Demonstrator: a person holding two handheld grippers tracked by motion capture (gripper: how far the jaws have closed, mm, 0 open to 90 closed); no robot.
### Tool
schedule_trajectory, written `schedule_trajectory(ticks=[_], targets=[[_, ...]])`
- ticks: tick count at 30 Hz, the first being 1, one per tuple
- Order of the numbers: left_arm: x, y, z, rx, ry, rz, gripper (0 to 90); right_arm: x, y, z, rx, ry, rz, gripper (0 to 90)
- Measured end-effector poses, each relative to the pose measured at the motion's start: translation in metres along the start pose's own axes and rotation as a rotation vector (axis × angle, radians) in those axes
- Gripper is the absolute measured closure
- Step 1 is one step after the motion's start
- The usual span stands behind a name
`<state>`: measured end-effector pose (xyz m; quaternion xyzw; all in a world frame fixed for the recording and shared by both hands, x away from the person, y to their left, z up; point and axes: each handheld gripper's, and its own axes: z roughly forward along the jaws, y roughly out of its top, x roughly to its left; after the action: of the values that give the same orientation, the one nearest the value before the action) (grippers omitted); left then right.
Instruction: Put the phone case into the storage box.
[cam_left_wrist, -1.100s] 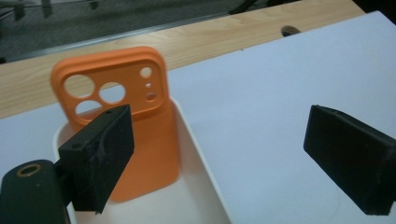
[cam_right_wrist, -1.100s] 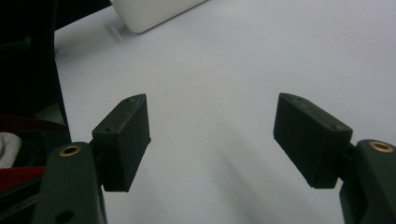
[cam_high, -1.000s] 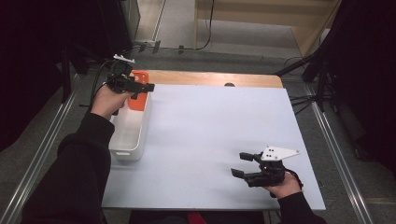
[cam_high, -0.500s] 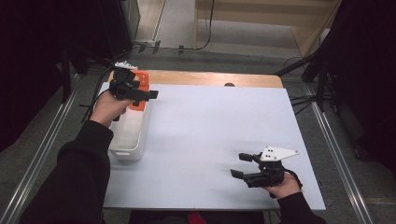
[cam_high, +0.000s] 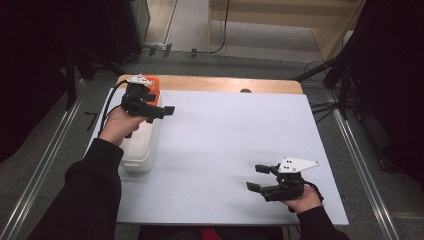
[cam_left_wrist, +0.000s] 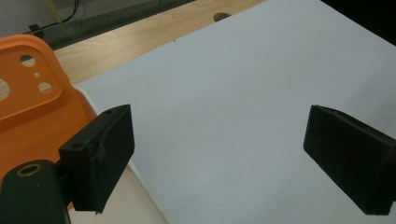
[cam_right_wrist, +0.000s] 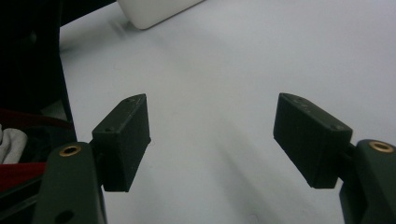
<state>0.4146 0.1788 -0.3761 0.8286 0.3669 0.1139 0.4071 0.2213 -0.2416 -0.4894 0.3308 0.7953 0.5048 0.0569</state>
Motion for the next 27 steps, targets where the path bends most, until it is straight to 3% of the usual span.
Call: schedule_trajectory(ticks=[4, 13, 27], targets=[[-0.004, -0.003, -0.001, -0.009, 0.01, 0.015, 8.9, 0.0, 0.0, 0.0, -0.001, 0.001, 0.001, 26.0], [-0.018, -0.01, 0.0, -0.002, -0.03, 0.034, 8.9, 0.0, 0.0, 0.0, 0.0, 0.0, 0.001, 26.0], [-0.036, -0.024, -0.003, 0.015, -0.052, 0.071, 9.0, -0.001, 0.0, -0.001, -0.002, -0.007, 0.001, 26.0]])
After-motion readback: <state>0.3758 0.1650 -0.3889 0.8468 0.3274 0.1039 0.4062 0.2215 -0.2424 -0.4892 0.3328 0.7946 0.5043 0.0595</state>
